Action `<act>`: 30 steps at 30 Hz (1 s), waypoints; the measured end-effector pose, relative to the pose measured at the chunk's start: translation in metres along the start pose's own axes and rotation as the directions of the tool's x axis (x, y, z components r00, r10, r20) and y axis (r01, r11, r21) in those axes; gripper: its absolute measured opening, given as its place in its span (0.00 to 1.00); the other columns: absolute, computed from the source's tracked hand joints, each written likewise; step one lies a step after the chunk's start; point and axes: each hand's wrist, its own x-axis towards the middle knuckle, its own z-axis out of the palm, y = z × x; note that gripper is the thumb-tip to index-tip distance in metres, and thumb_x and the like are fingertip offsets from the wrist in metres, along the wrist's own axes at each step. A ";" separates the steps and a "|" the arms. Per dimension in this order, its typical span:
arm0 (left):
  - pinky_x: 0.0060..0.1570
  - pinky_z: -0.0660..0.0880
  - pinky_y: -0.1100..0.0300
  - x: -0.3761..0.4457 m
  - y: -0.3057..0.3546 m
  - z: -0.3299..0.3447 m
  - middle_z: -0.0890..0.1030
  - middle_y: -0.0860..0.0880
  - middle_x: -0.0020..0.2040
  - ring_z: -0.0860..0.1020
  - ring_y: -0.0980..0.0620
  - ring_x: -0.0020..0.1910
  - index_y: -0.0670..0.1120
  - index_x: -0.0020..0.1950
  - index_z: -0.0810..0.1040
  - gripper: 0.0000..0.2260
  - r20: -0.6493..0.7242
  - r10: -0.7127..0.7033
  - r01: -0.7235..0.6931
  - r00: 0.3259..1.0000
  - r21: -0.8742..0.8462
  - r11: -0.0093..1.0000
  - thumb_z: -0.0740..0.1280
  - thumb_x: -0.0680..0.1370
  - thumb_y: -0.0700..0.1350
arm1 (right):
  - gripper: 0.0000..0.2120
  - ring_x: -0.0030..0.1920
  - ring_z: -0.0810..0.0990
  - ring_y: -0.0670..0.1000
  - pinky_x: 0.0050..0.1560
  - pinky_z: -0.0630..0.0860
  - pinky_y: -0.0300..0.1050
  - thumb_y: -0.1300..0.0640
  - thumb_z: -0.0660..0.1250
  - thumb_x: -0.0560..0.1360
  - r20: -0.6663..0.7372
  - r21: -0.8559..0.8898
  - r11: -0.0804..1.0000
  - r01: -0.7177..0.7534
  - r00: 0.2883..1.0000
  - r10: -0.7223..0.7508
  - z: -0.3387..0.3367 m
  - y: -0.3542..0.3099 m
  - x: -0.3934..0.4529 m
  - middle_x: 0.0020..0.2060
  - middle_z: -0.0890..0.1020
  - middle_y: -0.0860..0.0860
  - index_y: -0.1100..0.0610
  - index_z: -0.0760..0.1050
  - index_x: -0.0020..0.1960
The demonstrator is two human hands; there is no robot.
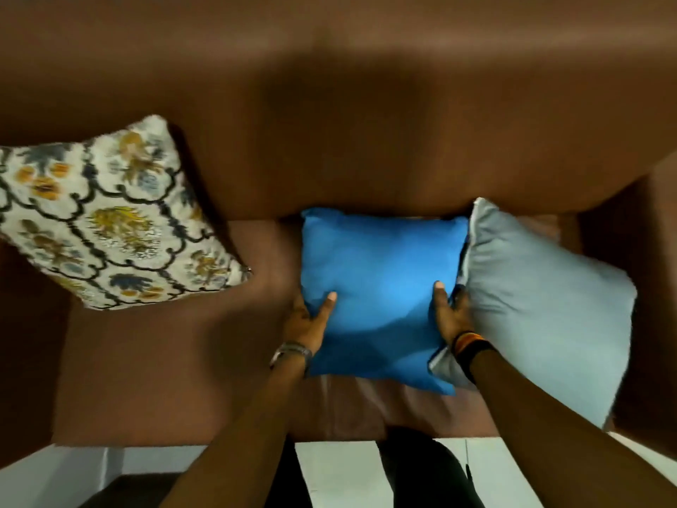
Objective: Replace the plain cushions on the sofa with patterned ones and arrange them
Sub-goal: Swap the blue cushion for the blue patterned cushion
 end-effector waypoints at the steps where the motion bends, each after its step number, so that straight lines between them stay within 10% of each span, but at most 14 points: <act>1: 0.70 0.70 0.57 0.001 -0.001 0.004 0.78 0.54 0.71 0.76 0.52 0.70 0.54 0.78 0.68 0.33 -0.025 0.013 -0.012 1.000 0.010 1.000 0.72 0.76 0.63 | 0.37 0.78 0.70 0.60 0.75 0.63 0.49 0.35 0.59 0.81 0.034 0.034 0.999 -0.042 0.999 0.041 0.000 -0.003 0.003 0.78 0.71 0.59 0.57 0.61 0.81; 4: 0.69 0.72 0.55 -0.004 0.002 0.002 0.80 0.58 0.67 0.77 0.54 0.66 0.57 0.76 0.71 0.27 -0.051 0.027 -0.023 0.998 0.068 0.997 0.70 0.78 0.61 | 0.37 0.84 0.61 0.58 0.80 0.56 0.49 0.37 0.56 0.84 0.133 0.014 0.996 -0.084 0.988 0.082 0.000 0.002 0.016 0.84 0.61 0.55 0.56 0.52 0.85; 7: 0.71 0.70 0.57 -0.017 0.012 -0.027 0.79 0.60 0.69 0.76 0.56 0.68 0.61 0.73 0.74 0.27 -0.073 -0.011 0.019 0.997 0.108 0.994 0.67 0.76 0.69 | 0.33 0.76 0.72 0.57 0.73 0.67 0.47 0.38 0.62 0.82 0.227 0.070 0.997 -0.034 0.974 0.017 -0.015 -0.008 0.002 0.77 0.74 0.53 0.52 0.65 0.82; 12: 0.56 0.77 0.54 -0.041 0.051 -0.105 0.87 0.49 0.56 0.86 0.53 0.54 0.50 0.60 0.84 0.29 0.109 -0.069 0.106 0.992 -0.373 0.922 0.55 0.80 0.69 | 0.44 0.72 0.78 0.51 0.78 0.69 0.56 0.18 0.63 0.66 0.412 0.204 0.978 -0.043 0.910 -0.046 -0.054 -0.031 -0.013 0.72 0.80 0.46 0.42 0.75 0.75; 15: 0.36 0.78 0.54 -0.039 0.068 -0.135 0.79 0.46 0.39 0.83 0.51 0.33 0.47 0.47 0.78 0.26 -0.008 -0.036 0.026 0.999 -0.528 0.849 0.72 0.70 0.70 | 0.46 0.67 0.82 0.61 0.76 0.70 0.67 0.17 0.60 0.66 0.544 0.311 0.939 -0.151 0.838 -0.046 -0.056 -0.055 -0.018 0.68 0.84 0.56 0.42 0.75 0.75; 19: 0.23 0.78 0.60 -0.022 0.076 -0.130 0.75 0.44 0.41 0.78 0.54 0.27 0.45 0.55 0.75 0.27 -0.032 -0.050 0.033 0.998 -0.407 0.913 0.49 0.84 0.65 | 0.42 0.44 0.86 0.56 0.49 0.86 0.60 0.24 0.53 0.74 0.394 0.420 0.904 -0.074 0.913 -0.108 -0.042 -0.094 -0.022 0.62 0.83 0.61 0.51 0.71 0.75; 21: 0.25 0.77 0.60 -0.013 0.088 -0.121 0.74 0.45 0.39 0.76 0.52 0.30 0.44 0.60 0.77 0.39 -0.034 -0.086 0.068 0.996 -0.349 0.935 0.42 0.79 0.74 | 0.40 0.40 0.87 0.53 0.45 0.87 0.56 0.22 0.46 0.75 0.377 0.355 0.932 -0.070 0.923 -0.074 -0.025 -0.115 -0.023 0.59 0.85 0.58 0.48 0.78 0.66; 25: 0.44 0.82 0.49 0.017 0.100 -0.107 0.79 0.43 0.41 0.80 0.43 0.40 0.44 0.55 0.80 0.56 -0.144 -0.061 0.036 0.988 -0.173 0.984 0.50 0.53 0.89 | 0.51 0.74 0.75 0.61 0.67 0.79 0.64 0.13 0.49 0.64 0.246 0.072 0.997 0.020 0.968 -0.037 0.014 -0.136 -0.003 0.79 0.70 0.54 0.41 0.70 0.77; 27: 0.64 0.76 0.38 0.020 0.110 -0.098 0.82 0.36 0.55 0.80 0.38 0.58 0.46 0.57 0.79 0.46 -0.147 0.003 -0.005 0.989 -0.016 1.000 0.57 0.63 0.85 | 0.61 0.81 0.65 0.64 0.77 0.67 0.67 0.10 0.48 0.59 0.192 -0.070 0.994 0.082 0.979 -0.067 0.030 -0.139 0.013 0.84 0.62 0.55 0.43 0.63 0.82; 30: 0.77 0.59 0.48 0.014 0.105 -0.083 0.68 0.41 0.79 0.64 0.45 0.77 0.53 0.81 0.62 0.38 -0.163 0.156 -0.136 0.974 0.128 0.982 0.65 0.77 0.70 | 0.55 0.78 0.70 0.62 0.79 0.66 0.64 0.13 0.54 0.64 0.207 -0.047 0.990 0.135 0.971 -0.123 0.033 -0.139 0.010 0.80 0.70 0.54 0.45 0.65 0.81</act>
